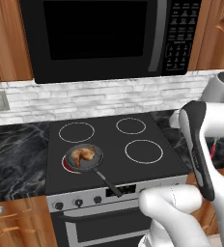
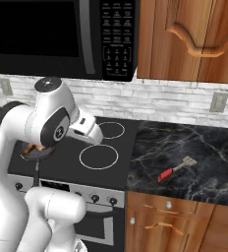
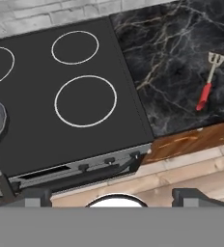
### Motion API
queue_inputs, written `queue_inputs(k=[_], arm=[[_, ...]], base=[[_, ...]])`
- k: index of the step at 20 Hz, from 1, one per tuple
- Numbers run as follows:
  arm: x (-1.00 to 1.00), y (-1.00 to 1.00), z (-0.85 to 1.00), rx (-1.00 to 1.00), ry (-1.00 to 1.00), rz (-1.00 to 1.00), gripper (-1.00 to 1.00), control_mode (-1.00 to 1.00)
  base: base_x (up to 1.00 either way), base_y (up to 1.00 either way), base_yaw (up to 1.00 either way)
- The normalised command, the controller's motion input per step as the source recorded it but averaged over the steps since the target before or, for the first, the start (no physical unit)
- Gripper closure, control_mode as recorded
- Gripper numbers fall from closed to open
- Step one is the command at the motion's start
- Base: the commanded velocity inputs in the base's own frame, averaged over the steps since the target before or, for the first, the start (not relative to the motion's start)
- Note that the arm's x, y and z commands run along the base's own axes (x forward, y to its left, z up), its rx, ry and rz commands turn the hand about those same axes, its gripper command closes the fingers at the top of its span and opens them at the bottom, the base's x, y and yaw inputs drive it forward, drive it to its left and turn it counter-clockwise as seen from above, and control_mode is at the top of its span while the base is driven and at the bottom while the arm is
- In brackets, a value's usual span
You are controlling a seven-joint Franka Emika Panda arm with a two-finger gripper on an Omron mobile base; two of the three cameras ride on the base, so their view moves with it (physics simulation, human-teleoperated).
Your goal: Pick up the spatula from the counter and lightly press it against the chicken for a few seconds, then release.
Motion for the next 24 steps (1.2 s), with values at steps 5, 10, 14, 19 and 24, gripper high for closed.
queue_inputs(k=[5, 10, 14, 19, 24], arm=[[-0.04, -0.43, 0.0, 0.07, -0.01, -0.05, -1.0, -1.0], [-0.01, -0.48, -0.07, 0.0, 0.0, -0.09, -1.0, -1.0], [-0.04, -0.39, -0.21, 0.0, 0.02, -0.13, -1.0, -1.0], [-0.02, -0.22, -0.31, 0.0, 0.0, -0.11, -1.0, -1.0], [0.0, -0.11, -0.28, -0.02, 0.0, -0.02, -1.0, -1.0]], base=[[0.0, 0.0, 0.0], [0.0, 0.0, 0.0], [0.0, 0.0, 0.0], [0.0, 0.0, 0.0], [0.0, 0.0, 0.0]])
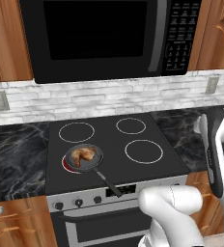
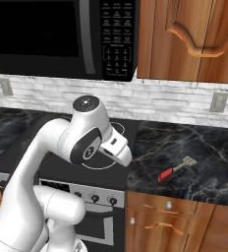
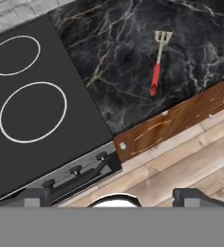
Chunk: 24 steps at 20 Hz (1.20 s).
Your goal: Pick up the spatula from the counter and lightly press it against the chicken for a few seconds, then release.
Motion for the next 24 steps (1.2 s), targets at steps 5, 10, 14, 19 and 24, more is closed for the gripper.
queue_inputs(k=[5, 10, 14, 19, 24], arm=[[0.0, -0.23, -0.12, -0.05, 0.0, -0.05, -1.0, -1.0], [0.0, -0.36, -0.04, -0.01, 0.0, -0.06, -1.0, -1.0], [0.03, -0.33, 0.0, 0.0, 0.0, -0.02, -1.0, -1.0], [0.08, -0.34, -0.06, 0.0, 0.0, -0.01, -1.0, -1.0], [0.14, -0.25, -0.21, 0.0, 0.0, -0.03, -1.0, -1.0]], base=[[0.0, 0.0, 0.0], [0.0, 0.0, 0.0], [0.0, 0.0, 0.0], [0.0, 0.0, 0.0], [0.0, 0.0, 0.0]])
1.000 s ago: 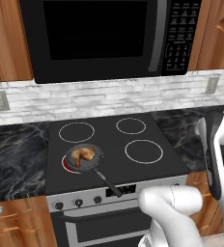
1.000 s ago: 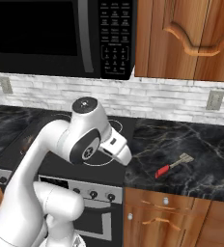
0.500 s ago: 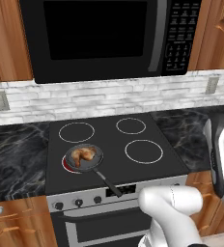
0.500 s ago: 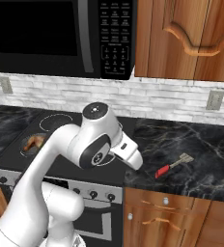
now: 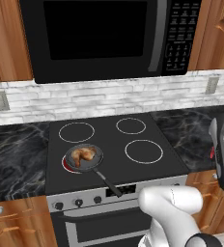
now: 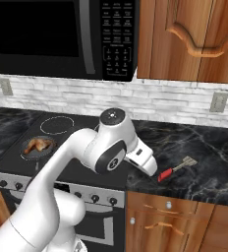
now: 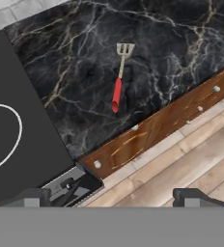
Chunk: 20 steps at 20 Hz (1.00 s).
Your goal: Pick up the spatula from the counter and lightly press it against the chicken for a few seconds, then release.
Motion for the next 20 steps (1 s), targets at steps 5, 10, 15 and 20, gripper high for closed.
queue_inputs(k=[5, 10, 15, 20], arm=[[0.13, -0.26, -0.21, 0.0, 0.0, -0.03, -1.0, -1.0], [0.23, -0.21, -0.17, 0.0, 0.04, -0.04, -1.0, -1.0], [0.22, -0.2, -0.18, 0.0, 0.06, -0.02, -1.0, -1.0], [0.16, -0.2, -0.22, 0.01, 0.04, 0.0, -1.0, -1.0]], base=[[0.0, 0.0, 0.0], [0.0, 0.0, 0.0], [0.0, 0.0, 0.0], [0.0, 0.0, 0.0]])
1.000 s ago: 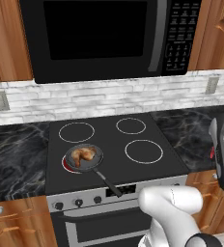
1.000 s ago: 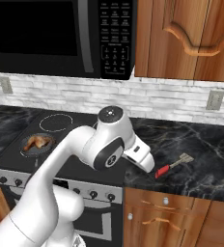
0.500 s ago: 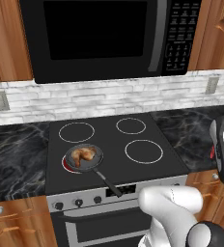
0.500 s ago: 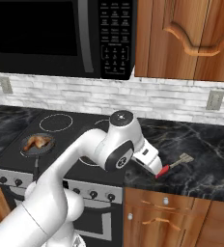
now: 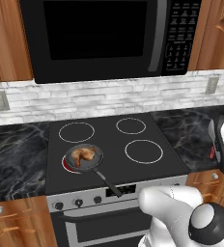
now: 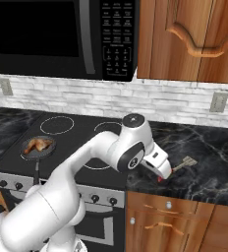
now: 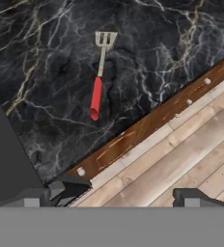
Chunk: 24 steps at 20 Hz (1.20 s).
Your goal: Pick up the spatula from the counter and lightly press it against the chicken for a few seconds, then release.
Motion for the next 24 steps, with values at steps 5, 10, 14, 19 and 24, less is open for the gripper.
queue_inputs(k=[5, 10, 14, 19, 24], arm=[[0.16, -0.04, -0.09, 0.04, 0.01, 0.0, -1.0, -1.0], [0.27, 0.0, -0.1, 0.05, 0.0, 0.0, -1.0, -1.0], [0.24, -0.05, -0.23, 0.01, 0.0, 0.0, -1.0, -1.0], [0.22, -0.12, -0.25, 0.0, 0.0, 0.0, -1.0, -1.0], [0.12, -0.17, -0.19, 0.03, 0.0, 0.0, -1.0, -1.0]], base=[[0.0, 0.0, 0.0], [0.0, 0.0, 0.0], [0.0, 0.0, 0.0], [0.0, 0.0, 0.0], [0.0, 0.0, 0.0]])
